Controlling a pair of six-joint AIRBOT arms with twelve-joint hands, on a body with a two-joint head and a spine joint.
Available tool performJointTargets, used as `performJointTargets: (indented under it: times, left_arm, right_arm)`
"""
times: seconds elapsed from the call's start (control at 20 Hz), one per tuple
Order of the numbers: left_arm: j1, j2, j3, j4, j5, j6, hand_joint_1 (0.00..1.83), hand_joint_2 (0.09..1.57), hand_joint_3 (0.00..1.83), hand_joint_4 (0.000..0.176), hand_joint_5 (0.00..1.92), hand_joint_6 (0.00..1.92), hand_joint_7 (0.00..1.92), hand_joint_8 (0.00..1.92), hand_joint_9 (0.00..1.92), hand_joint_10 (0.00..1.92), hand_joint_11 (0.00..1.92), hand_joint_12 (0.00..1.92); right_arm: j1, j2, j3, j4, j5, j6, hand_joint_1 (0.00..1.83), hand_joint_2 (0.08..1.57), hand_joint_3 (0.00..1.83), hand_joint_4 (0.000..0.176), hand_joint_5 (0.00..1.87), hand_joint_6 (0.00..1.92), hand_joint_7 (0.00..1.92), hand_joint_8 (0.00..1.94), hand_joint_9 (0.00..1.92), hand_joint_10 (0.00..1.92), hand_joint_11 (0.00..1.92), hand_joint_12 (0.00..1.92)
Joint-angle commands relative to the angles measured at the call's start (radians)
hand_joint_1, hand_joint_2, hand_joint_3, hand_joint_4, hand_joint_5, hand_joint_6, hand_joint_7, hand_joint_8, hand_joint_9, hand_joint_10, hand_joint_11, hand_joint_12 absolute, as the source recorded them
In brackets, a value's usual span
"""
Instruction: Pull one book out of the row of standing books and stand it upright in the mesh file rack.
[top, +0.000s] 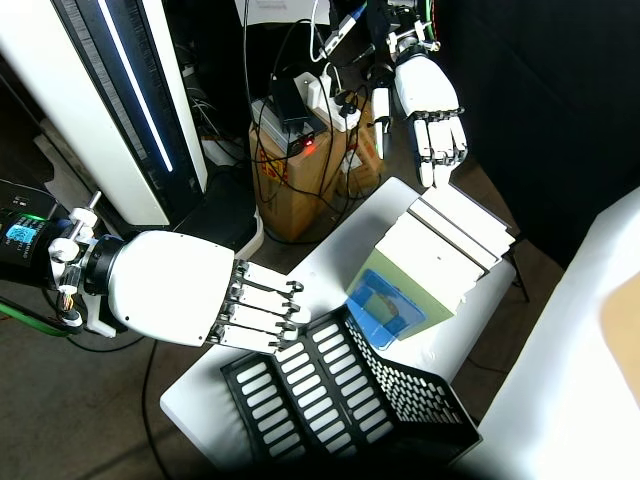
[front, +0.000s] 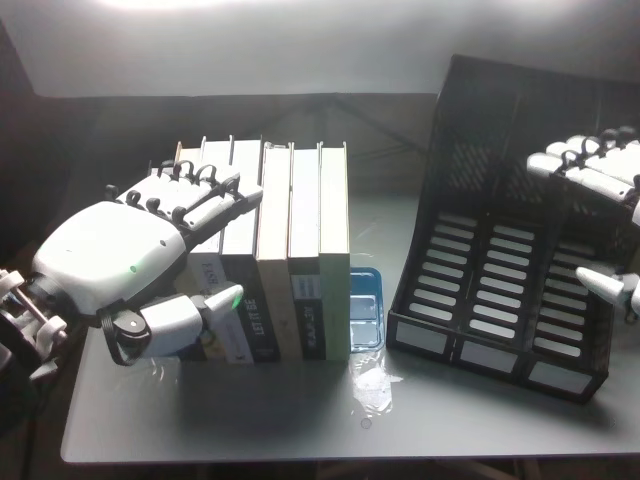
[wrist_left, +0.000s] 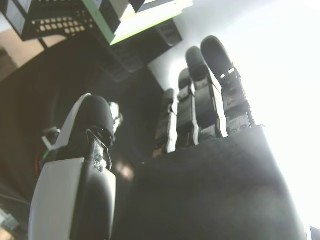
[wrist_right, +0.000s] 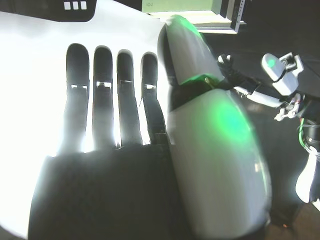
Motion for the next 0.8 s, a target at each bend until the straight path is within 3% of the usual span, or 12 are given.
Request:
performJointTargets:
  times: [0.0, 0.15, 0.4, 0.5, 0.65, 0.75]
  left_arm:
    - [-0.008, 0.001, 0.005, 0.003, -0.116, -0.003, 0.27, 1.40, 0.01, 0.041, 0.07, 0.03, 0.00, 0.00, 0.00, 0.00, 0.00, 0.00]
    - [-0.008, 0.000, 0.007, 0.004, -0.111, -0.003, 0.28, 1.40, 0.01, 0.044, 0.08, 0.02, 0.00, 0.00, 0.00, 0.00, 0.00, 0.00]
    - [-0.057, -0.016, 0.030, 0.004, 0.009, 0.071, 0.18, 1.39, 0.00, 0.037, 0.14, 0.03, 0.00, 0.00, 0.00, 0.00, 0.00, 0.00]
    - [-0.069, -0.024, 0.039, -0.013, 0.030, 0.100, 0.03, 1.34, 0.00, 0.054, 0.18, 0.04, 0.00, 0.00, 0.00, 0.00, 0.00, 0.00]
    - [-0.101, -0.036, 0.037, -0.046, 0.077, 0.202, 0.00, 1.26, 0.00, 0.054, 0.25, 0.03, 0.00, 0.00, 0.00, 0.00, 0.00, 0.00]
    - [-0.115, -0.047, 0.043, -0.076, 0.108, 0.260, 0.00, 1.23, 0.00, 0.067, 0.26, 0.03, 0.00, 0.00, 0.00, 0.00, 0.00, 0.00]
  right_arm:
    - [0.005, 0.002, 0.004, 0.001, 0.114, 0.002, 0.55, 1.37, 0.03, 0.000, 0.00, 0.00, 0.00, 0.00, 0.00, 0.00, 0.00, 0.00]
    - [0.005, 0.002, 0.004, 0.001, 0.114, 0.002, 0.58, 1.38, 0.02, 0.000, 0.00, 0.00, 0.00, 0.00, 0.00, 0.00, 0.00, 0.00]
    - [0.005, 0.001, 0.004, 0.005, 0.115, 0.002, 0.57, 1.38, 0.01, 0.000, 0.00, 0.00, 0.00, 0.00, 0.00, 0.00, 0.00, 0.00]
    - [0.005, 0.001, 0.005, 0.007, 0.115, 0.002, 0.57, 1.38, 0.01, 0.000, 0.00, 0.00, 0.00, 0.00, 0.00, 0.00, 0.00, 0.00]
    - [0.003, 0.000, 0.005, 0.009, 0.115, 0.003, 0.59, 1.38, 0.00, 0.000, 0.00, 0.00, 0.00, 0.00, 0.00, 0.00, 0.00, 0.00]
    - [0.003, 0.000, 0.005, 0.009, 0.115, 0.004, 0.59, 1.38, 0.00, 0.000, 0.00, 0.00, 0.00, 0.00, 0.00, 0.00, 0.00, 0.00]
